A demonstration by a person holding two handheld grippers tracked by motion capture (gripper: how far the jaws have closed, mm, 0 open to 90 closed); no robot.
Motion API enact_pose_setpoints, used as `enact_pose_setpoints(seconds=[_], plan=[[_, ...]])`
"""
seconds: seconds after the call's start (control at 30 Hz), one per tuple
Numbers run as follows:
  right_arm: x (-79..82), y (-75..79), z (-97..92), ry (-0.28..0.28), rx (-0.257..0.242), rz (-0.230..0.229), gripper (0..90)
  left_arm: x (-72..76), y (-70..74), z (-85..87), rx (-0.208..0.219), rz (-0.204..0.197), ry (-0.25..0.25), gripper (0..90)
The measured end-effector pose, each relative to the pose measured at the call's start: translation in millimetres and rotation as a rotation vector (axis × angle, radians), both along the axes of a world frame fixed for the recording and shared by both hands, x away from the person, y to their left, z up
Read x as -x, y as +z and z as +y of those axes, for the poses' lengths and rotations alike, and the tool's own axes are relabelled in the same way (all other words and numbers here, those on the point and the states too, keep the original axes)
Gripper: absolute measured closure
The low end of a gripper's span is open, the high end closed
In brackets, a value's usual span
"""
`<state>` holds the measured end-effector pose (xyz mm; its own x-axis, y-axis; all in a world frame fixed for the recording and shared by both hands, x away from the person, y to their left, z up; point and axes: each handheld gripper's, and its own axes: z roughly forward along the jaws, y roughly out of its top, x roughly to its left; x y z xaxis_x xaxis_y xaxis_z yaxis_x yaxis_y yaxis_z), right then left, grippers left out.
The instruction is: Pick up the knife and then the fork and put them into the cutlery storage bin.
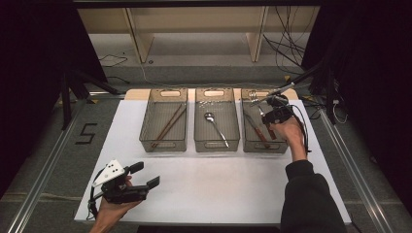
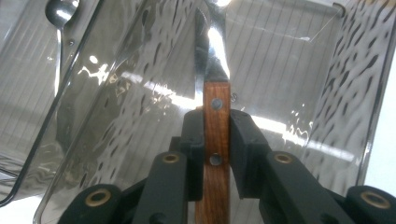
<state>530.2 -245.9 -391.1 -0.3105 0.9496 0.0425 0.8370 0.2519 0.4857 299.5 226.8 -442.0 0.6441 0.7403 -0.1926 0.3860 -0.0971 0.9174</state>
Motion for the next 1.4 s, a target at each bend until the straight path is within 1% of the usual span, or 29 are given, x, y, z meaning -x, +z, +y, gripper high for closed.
enact_pose_setpoints(seconds=[0.27,0.4,0.43,0.5,0.57,0.6,0.73,0.9,1.1,1.23,1.4], plan=[[-0.4,-5.0,2.4,0.004,0.002,0.019,77.1,0.1,0.1,0.2,0.0,0.0,-0.001,15.8],[-0.8,-9.4,4.9,0.015,0.009,0.041,76.7,0.0,0.0,0.0,0.004,0.0,0.002,15.8],[-1.0,-10.4,5.7,0.014,0.007,0.052,76.1,0.0,0.0,0.1,0.004,0.0,0.002,15.8],[-0.9,-11.6,6.5,0.02,-0.001,0.048,75.3,0.1,0.1,0.1,0.004,-0.001,0.002,15.8],[-0.8,-11.2,6.6,0.03,-0.018,0.044,70.3,0.0,0.1,0.1,0.005,0.0,0.003,15.8],[-0.7,-10.1,6.7,0.03,-0.02,0.045,69.7,0.0,0.0,0.1,0.004,0.0,0.003,15.8],[2.1,-4.7,5.5,0.034,-0.038,0.025,67.5,0.0,0.1,0.1,0.003,0.0,0.002,15.8],[7.1,-1.4,4.0,0.042,-0.043,0.007,62.1,0.1,0.1,0.3,-0.001,0.0,0.0,15.8],[17.3,1.6,5.0,0.067,-0.077,-0.024,51.0,0.0,-0.1,-0.1,-0.002,0.002,0.0,15.8],[26.5,4.0,6.8,0.088,-0.109,-0.057,43.0,0.1,-0.1,-0.1,-0.002,0.002,0.0,15.8],[39.9,8.8,10.9,0.114,-0.141,-0.098,36.0,-0.1,-0.3,-0.9,-0.002,0.004,-0.002,15.8]])
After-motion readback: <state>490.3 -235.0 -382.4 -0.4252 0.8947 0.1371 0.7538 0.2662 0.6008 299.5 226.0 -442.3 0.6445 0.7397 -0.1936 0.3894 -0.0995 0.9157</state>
